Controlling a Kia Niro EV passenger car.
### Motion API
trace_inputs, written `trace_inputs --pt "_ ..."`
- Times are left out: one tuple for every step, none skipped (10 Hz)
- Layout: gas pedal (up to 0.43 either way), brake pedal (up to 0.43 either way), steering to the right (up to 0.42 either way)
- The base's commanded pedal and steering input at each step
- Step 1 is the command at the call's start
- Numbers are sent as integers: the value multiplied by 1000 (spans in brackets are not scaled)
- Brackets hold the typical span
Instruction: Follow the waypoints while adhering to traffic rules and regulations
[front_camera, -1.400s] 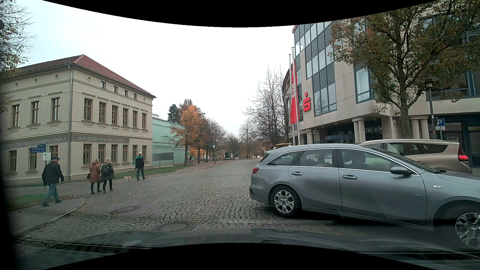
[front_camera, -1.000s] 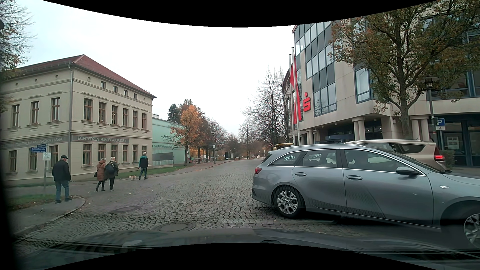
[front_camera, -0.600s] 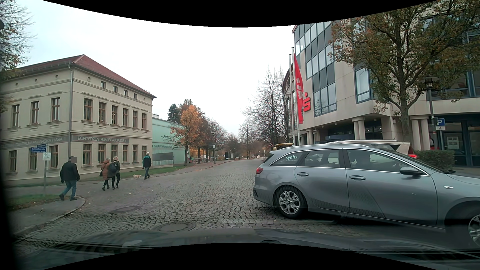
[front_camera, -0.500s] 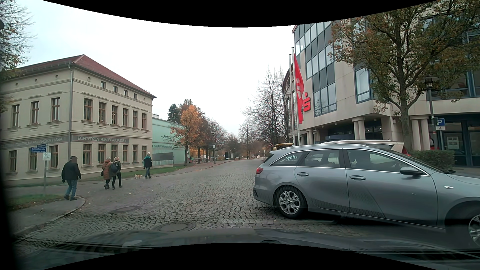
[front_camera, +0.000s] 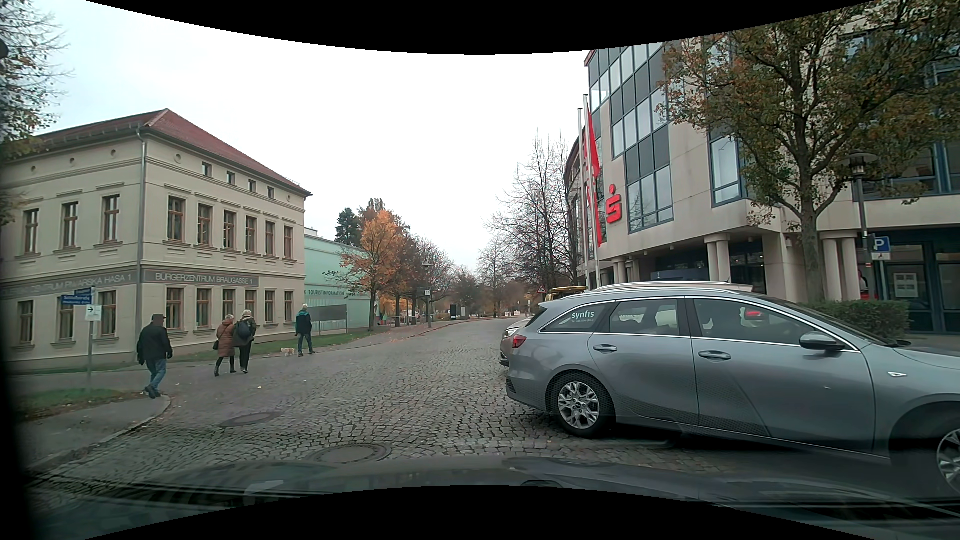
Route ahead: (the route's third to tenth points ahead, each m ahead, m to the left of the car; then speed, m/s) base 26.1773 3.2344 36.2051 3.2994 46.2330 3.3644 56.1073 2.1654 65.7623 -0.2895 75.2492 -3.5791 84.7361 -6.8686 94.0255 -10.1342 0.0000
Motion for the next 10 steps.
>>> trace_inputs --pt "0 421 26" --pt "0 421 26" --pt "0 415 26" --pt "0 421 26" --pt "0 415 26" --pt "0 421 26" --pt "0 421 26" --pt "0 421 26" --pt "0 415 26" --pt "0 421 26"
